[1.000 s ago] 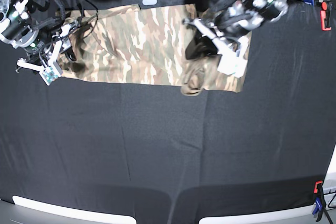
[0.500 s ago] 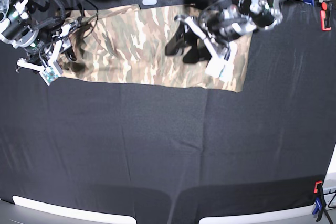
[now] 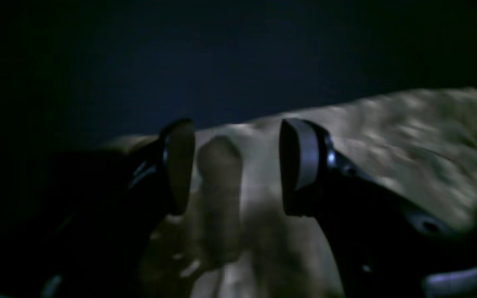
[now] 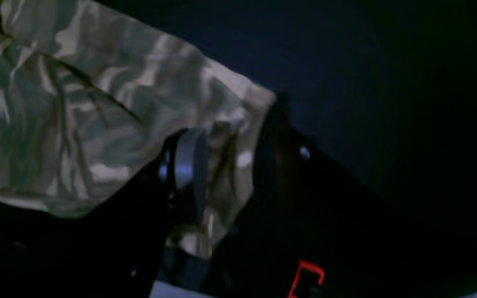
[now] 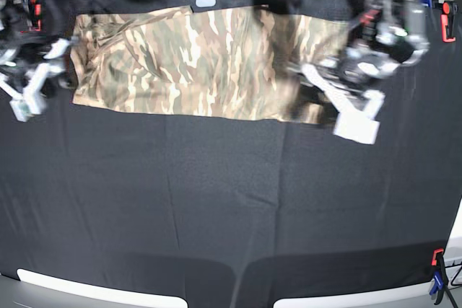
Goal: Layout the t-shirt on the table in an organized manner, then fold the t-shirt properly
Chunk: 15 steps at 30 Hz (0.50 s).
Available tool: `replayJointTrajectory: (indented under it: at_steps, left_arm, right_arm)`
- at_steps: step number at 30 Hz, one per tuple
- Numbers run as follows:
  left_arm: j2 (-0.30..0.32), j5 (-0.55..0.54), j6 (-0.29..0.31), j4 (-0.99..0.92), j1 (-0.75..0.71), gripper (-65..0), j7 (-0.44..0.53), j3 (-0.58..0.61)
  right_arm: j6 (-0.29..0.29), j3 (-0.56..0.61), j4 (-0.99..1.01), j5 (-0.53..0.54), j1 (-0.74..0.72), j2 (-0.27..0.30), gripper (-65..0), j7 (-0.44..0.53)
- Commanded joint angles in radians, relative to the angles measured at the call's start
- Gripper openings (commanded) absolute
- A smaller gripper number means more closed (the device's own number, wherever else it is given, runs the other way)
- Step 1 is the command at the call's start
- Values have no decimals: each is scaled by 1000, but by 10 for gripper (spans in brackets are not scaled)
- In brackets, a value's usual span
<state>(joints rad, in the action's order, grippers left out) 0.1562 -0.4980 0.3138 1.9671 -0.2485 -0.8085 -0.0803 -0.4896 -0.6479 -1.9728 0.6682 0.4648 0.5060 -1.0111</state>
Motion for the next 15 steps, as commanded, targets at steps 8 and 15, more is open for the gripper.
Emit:
replayJointTrajectory:
  at_steps: [8, 15]
  left_arm:
    - [47, -26, 2, 15, 8, -344, 24, -44]
    - [46, -26, 2, 15, 8, -345, 25, -43]
  right_arm:
    - [-141, -18, 314, 198, -56, 53, -298, -9]
    - [-209, -4, 508, 319, -161, 51, -298, -116]
